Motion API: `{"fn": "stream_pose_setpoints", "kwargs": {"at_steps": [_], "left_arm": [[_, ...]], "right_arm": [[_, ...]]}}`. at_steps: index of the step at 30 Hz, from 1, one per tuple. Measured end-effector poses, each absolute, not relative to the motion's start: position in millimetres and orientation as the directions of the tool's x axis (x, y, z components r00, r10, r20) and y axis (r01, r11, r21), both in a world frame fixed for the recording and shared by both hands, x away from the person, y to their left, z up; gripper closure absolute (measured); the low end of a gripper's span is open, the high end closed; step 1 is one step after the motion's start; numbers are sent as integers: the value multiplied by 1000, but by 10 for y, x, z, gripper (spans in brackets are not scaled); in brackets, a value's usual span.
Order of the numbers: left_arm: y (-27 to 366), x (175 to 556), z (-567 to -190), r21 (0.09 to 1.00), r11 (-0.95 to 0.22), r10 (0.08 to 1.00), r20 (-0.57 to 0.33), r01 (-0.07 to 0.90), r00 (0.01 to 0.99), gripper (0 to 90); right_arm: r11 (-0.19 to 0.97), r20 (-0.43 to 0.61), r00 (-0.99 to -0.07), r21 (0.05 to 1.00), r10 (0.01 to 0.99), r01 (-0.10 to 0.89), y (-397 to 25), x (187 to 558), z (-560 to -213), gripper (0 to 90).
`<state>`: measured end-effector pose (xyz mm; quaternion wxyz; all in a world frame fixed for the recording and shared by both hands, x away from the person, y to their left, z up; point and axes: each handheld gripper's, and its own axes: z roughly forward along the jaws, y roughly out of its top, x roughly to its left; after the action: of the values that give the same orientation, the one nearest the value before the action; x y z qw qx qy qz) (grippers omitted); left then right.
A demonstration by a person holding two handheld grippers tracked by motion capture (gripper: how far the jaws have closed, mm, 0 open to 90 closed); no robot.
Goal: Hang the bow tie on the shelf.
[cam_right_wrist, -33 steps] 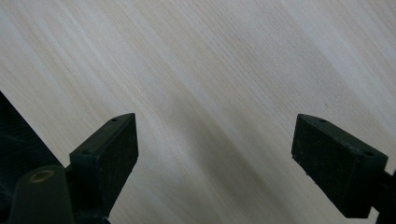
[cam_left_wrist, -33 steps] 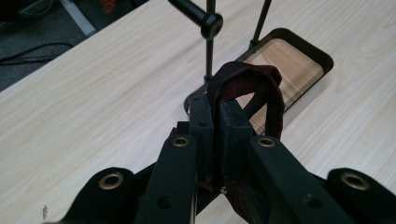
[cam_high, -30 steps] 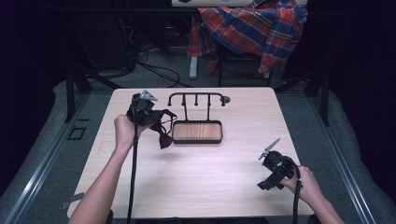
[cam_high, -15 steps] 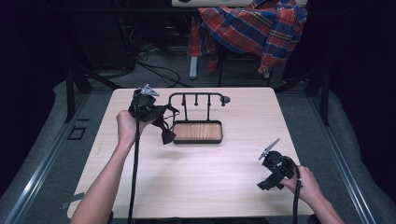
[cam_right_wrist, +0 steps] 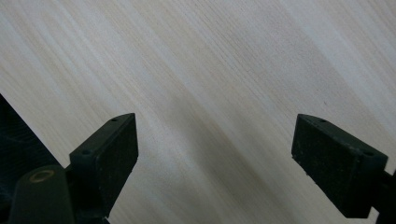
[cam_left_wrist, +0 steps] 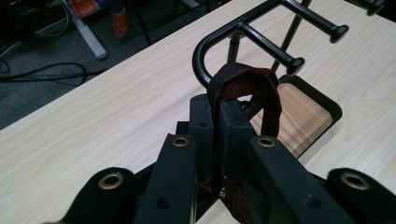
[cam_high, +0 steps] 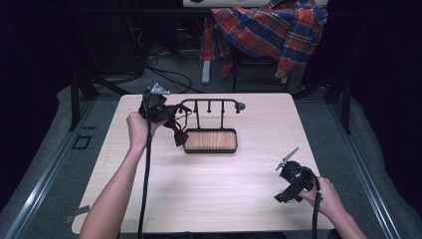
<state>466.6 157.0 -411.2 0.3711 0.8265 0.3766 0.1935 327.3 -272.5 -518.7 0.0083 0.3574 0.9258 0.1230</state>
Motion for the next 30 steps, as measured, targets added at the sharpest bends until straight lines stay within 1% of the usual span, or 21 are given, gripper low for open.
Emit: {"fn": "stream_pose_setpoints", "kwargs": {"at_steps": [3,10,21,30], "left_arm": [[1573,4693,-4137,761,-433,775,41,483,630,851],[1633,4774,-4234,767,-382,810,10,515,586,844],[1687,4829,-4357,753,-352,824,-33,556,566,846],[1653,4851,-4454,738,-364,831,-19,568,557,841]], "right_arm": [[715,74,-745,231,663,660,-2722,3273,-5187,143],[716,73,-745,230,663,659,-2726,3276,-5188,143],[720,75,-748,222,660,658,-2721,3278,-5192,143],[721,74,-749,223,658,656,-2722,3278,-5191,142]]}}
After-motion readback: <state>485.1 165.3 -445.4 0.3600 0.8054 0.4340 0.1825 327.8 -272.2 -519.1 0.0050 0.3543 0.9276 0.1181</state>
